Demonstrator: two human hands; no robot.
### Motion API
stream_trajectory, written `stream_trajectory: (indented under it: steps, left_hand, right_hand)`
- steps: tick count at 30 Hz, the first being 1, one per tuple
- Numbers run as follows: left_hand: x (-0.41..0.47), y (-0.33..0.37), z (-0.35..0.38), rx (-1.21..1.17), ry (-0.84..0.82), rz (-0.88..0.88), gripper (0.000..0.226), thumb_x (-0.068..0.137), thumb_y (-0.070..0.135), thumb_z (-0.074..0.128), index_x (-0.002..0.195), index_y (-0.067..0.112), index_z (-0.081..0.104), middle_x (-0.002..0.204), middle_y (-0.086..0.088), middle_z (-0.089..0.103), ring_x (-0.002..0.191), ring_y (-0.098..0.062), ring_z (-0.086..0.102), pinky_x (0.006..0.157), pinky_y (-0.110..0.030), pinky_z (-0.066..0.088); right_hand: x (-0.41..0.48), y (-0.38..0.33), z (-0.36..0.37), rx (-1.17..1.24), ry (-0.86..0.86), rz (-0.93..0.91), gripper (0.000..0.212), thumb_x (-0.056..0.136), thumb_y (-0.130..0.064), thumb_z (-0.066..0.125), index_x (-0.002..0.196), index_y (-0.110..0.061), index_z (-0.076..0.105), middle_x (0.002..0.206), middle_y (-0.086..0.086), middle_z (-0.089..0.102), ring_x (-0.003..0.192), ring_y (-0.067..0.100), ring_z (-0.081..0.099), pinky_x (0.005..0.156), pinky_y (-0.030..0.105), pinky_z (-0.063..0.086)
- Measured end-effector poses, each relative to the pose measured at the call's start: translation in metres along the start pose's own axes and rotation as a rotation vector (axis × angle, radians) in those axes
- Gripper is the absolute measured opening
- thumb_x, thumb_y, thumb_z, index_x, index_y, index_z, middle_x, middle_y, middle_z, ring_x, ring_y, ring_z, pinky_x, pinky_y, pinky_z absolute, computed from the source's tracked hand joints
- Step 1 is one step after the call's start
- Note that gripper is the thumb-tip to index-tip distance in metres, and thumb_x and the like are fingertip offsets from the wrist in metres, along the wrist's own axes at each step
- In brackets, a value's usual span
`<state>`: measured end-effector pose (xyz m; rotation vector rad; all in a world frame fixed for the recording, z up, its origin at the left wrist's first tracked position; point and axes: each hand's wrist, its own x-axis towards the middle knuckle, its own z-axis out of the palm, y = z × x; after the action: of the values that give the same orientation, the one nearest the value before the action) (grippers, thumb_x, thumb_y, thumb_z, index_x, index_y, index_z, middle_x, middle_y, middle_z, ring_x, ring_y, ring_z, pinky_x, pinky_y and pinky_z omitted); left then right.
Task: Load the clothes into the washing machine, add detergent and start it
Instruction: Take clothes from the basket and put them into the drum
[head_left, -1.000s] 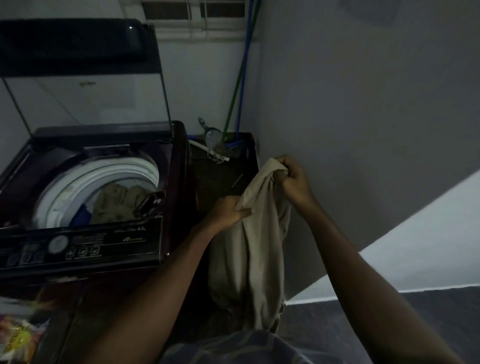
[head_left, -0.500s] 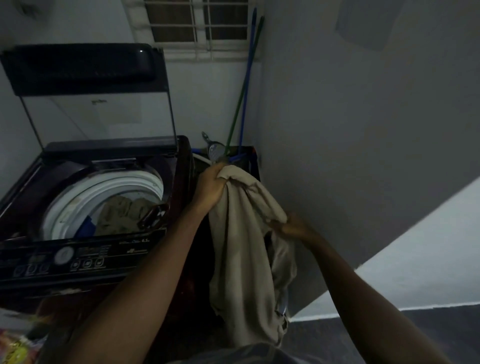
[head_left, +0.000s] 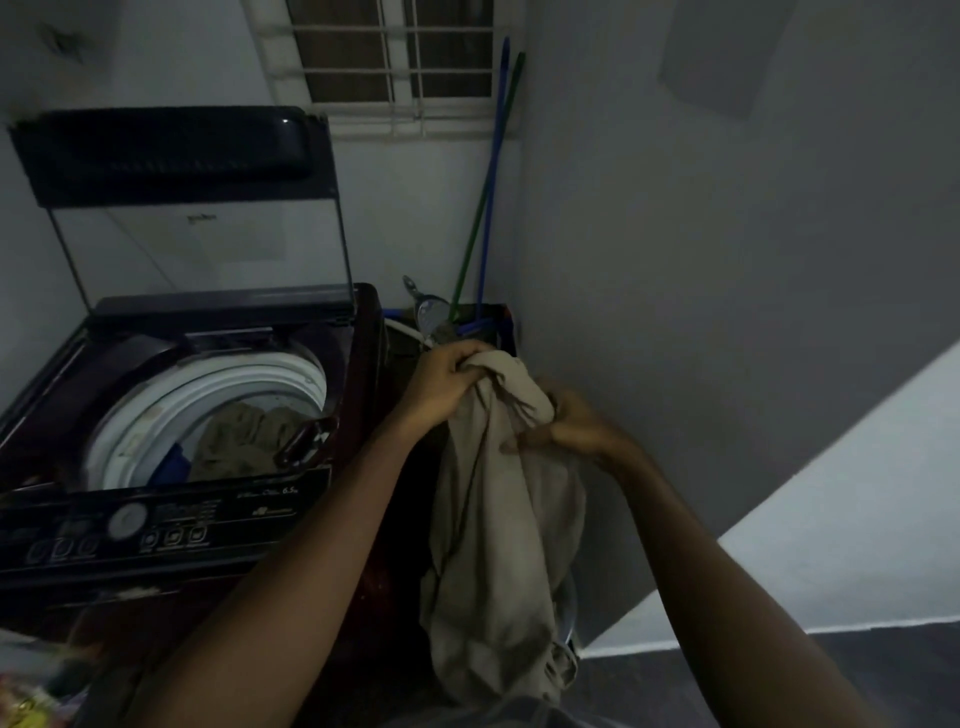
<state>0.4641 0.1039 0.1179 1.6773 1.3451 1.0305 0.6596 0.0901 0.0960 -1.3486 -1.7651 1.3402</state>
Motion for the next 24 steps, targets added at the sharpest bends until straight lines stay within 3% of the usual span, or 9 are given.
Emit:
stream_trajectory:
  steps: [3, 5, 8, 11, 14, 18, 20, 23, 24]
  left_hand:
    - [0.007, 0.007, -0.003, 0.017, 0.128, 0.029, 0.025, 0.096, 0.001, 0.052, 0.112, 0.008, 0.069, 0.104, 0.001, 0.066, 0.094, -0.011, 0.06, 0.073, -0.004, 0.044]
    - [0.01, 0.003, -0.014, -0.05, 0.251, -0.016, 0.025, 0.096, 0.002, 0.051, 0.111, 0.011, 0.069, 0.105, -0.001, 0.067, 0.096, -0.015, 0.061, 0.077, -0.015, 0.046]
    - [0.011, -0.019, -0.033, -0.025, 0.342, -0.058, 0.023, 0.093, 0.002, 0.052, 0.106, 0.011, 0.069, 0.107, -0.008, 0.069, 0.101, -0.024, 0.064, 0.084, -0.031, 0.047]
    - [0.011, -0.049, -0.044, 0.286, 0.165, -0.187, 0.028, 0.086, 0.004, 0.059, 0.112, 0.009, 0.067, 0.117, -0.015, 0.065, 0.109, -0.031, 0.061, 0.09, -0.035, 0.046]
    - [0.003, -0.057, -0.034, 0.483, -0.156, -0.228, 0.073, 0.07, 0.019, 0.082, 0.136, 0.022, 0.053, 0.139, -0.01, 0.047, 0.129, -0.027, 0.049, 0.109, -0.041, 0.04]
    - [-0.007, -0.018, 0.012, 0.16, -0.374, -0.085, 0.117, 0.055, 0.043, 0.093, 0.151, 0.031, 0.029, 0.152, 0.007, 0.037, 0.136, -0.01, 0.039, 0.112, -0.035, 0.036]
    - [-0.008, -0.004, 0.033, -0.044, -0.314, -0.091, 0.103, 0.058, 0.038, 0.093, 0.145, 0.028, 0.039, 0.141, 0.007, 0.052, 0.127, -0.008, 0.051, 0.104, -0.029, 0.045]
    - [-0.004, 0.014, 0.043, -0.239, -0.011, -0.18, 0.033, 0.085, 0.019, 0.07, 0.117, 0.022, 0.063, 0.115, -0.004, 0.069, 0.105, -0.019, 0.066, 0.091, -0.038, 0.055]
    - [0.0, 0.017, 0.041, -0.27, 0.083, -0.201, 0.021, 0.091, 0.012, 0.062, 0.11, 0.019, 0.066, 0.109, -0.007, 0.07, 0.098, -0.021, 0.067, 0.086, -0.037, 0.055]
  right_hand:
    - [-0.011, 0.023, 0.014, -0.095, -0.195, 0.125, 0.089, 0.06, -0.024, 0.089, 0.138, -0.018, 0.046, 0.128, -0.01, 0.051, 0.116, 0.009, 0.05, 0.089, 0.019, 0.046]
    - [-0.018, 0.055, 0.019, -0.271, -0.195, 0.232, 0.071, 0.077, -0.024, 0.08, 0.138, -0.013, 0.047, 0.127, -0.005, 0.051, 0.117, 0.012, 0.049, 0.091, 0.019, 0.041]
    - [-0.023, 0.1, 0.014, -0.33, 0.204, 0.334, 0.03, 0.091, -0.018, 0.061, 0.115, -0.001, 0.065, 0.109, 0.019, 0.067, 0.104, 0.03, 0.064, 0.078, 0.032, 0.049]
    - [-0.02, 0.083, -0.002, -0.19, 0.503, 0.249, 0.021, 0.09, -0.017, 0.06, 0.096, 0.0, 0.07, 0.092, 0.014, 0.069, 0.094, 0.022, 0.065, 0.065, 0.025, 0.04]
    - [-0.005, 0.023, -0.018, -0.032, 0.563, 0.063, 0.005, 0.086, -0.013, 0.065, 0.085, -0.009, 0.064, 0.08, 0.002, 0.063, 0.079, 0.012, 0.056, 0.063, 0.023, 0.037]
    - [0.012, -0.056, -0.019, 0.024, 0.354, -0.109, 0.023, 0.074, 0.003, 0.064, 0.077, -0.019, 0.057, 0.073, -0.001, 0.057, 0.072, 0.015, 0.055, 0.063, 0.023, 0.045]
    - [0.014, -0.088, -0.013, 0.08, 0.198, -0.158, 0.028, 0.077, 0.013, 0.059, 0.081, -0.014, 0.06, 0.075, 0.003, 0.059, 0.068, 0.012, 0.056, 0.059, 0.019, 0.048]
    - [0.01, -0.111, -0.012, 0.267, 0.149, -0.235, 0.023, 0.084, 0.01, 0.059, 0.097, -0.008, 0.063, 0.085, 0.003, 0.064, 0.073, 0.007, 0.063, 0.063, 0.017, 0.052]
    - [0.005, -0.109, -0.015, 0.345, 0.149, -0.256, 0.025, 0.085, 0.007, 0.06, 0.105, -0.007, 0.062, 0.09, 0.002, 0.066, 0.078, 0.007, 0.065, 0.067, 0.018, 0.053]
